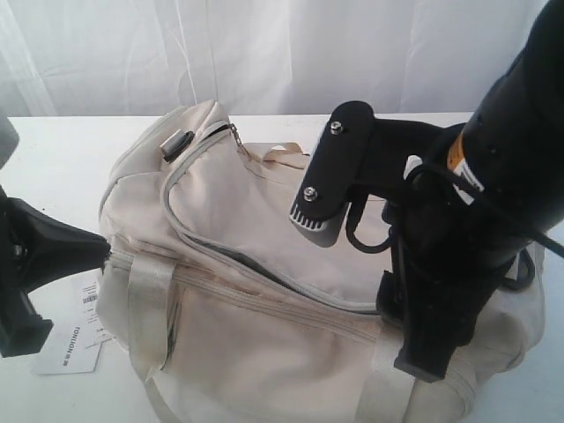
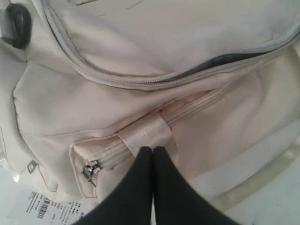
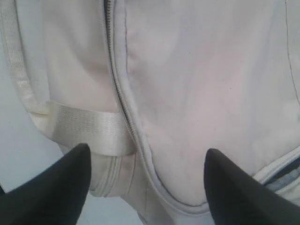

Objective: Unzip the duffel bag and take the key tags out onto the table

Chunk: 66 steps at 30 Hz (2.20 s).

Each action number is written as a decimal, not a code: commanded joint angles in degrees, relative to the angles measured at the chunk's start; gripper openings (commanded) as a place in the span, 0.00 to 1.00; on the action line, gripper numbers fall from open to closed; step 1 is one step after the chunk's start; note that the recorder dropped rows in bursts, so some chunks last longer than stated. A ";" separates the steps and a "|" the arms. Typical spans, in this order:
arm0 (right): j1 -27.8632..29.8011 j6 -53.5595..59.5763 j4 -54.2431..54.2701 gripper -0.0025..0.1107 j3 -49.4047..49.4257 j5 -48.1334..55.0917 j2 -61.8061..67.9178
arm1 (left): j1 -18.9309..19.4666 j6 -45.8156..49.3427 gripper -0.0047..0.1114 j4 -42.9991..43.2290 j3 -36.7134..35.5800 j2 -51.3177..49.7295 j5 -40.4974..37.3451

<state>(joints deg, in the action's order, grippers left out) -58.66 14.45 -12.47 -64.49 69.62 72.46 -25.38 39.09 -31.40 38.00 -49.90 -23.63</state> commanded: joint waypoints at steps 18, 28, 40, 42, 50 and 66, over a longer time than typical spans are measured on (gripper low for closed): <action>-0.08 2.04 -7.68 0.58 -0.08 -5.82 8.88 | 0.06 -10.82 0.04 3.87 -0.24 -2.12 0.30; -0.08 1.41 -8.00 0.39 -0.08 -4.61 11.08 | 0.06 -10.82 0.04 3.66 -0.24 -2.12 0.18; -0.08 0.21 -8.51 0.02 -0.08 -3.61 11.31 | 0.06 -10.82 0.04 3.41 -0.01 -2.12 -0.24; -0.08 -0.42 -8.67 0.02 -0.08 -4.05 11.31 | 0.06 -10.82 0.04 3.41 0.10 -2.12 -0.20; -0.08 3.60 0.71 0.02 -4.09 0.34 11.31 | 0.06 -10.82 0.04 3.16 0.09 -2.12 -0.20; -0.08 3.72 1.44 0.19 -6.20 -0.56 15.12 | 0.06 -10.82 0.04 3.18 0.09 -2.12 -0.57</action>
<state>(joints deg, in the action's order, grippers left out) -58.66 17.54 -11.21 -70.40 69.68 86.62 -25.38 28.78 -27.33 38.00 -52.31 -23.36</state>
